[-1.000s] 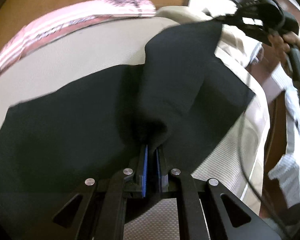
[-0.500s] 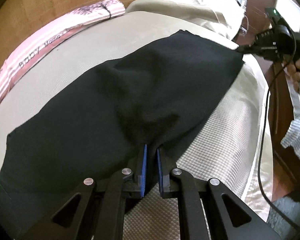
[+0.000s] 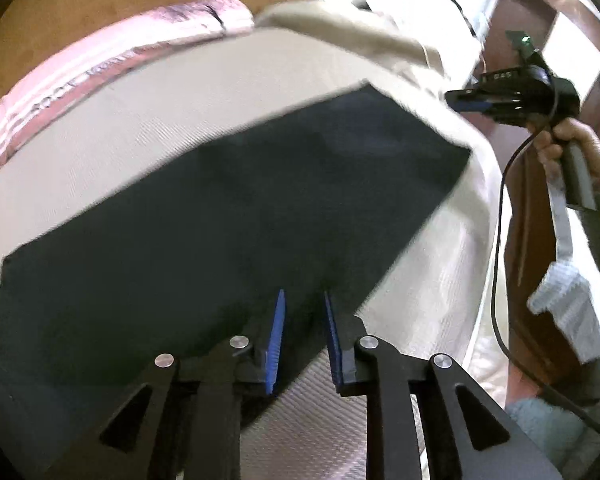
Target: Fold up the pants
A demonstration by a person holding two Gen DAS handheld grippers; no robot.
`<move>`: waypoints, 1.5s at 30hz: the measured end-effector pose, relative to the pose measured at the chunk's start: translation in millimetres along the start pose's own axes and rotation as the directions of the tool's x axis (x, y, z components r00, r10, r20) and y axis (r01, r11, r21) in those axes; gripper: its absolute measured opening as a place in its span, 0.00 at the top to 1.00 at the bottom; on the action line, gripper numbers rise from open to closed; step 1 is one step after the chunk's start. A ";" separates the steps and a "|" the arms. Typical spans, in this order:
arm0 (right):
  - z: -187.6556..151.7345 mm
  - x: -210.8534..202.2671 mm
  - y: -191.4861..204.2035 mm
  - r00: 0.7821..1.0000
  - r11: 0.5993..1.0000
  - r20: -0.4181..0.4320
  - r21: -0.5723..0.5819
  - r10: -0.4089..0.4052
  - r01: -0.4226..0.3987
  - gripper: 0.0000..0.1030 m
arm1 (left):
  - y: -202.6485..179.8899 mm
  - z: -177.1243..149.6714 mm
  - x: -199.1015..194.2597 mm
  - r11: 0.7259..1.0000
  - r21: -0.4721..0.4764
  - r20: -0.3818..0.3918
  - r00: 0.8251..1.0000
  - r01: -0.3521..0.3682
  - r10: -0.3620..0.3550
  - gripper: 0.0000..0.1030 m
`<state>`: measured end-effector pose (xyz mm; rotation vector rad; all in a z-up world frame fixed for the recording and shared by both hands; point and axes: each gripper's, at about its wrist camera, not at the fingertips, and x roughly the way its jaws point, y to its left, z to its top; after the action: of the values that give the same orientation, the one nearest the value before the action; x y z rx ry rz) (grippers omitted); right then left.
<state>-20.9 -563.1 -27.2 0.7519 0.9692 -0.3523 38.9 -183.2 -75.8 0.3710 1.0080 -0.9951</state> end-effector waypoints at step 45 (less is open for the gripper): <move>40.6 74.7 51.8 0.981 0.917 0.118 -0.353 -0.155 0.187 0.98 | 131.0 -23.2 5.3 0.826 -0.447 -0.031 0.929 -0.342 0.368 0.68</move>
<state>74.1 -551.8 -54.6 0.3120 0.9847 -0.3426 136.5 -101.0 -114.0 0.1357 1.0350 -0.4117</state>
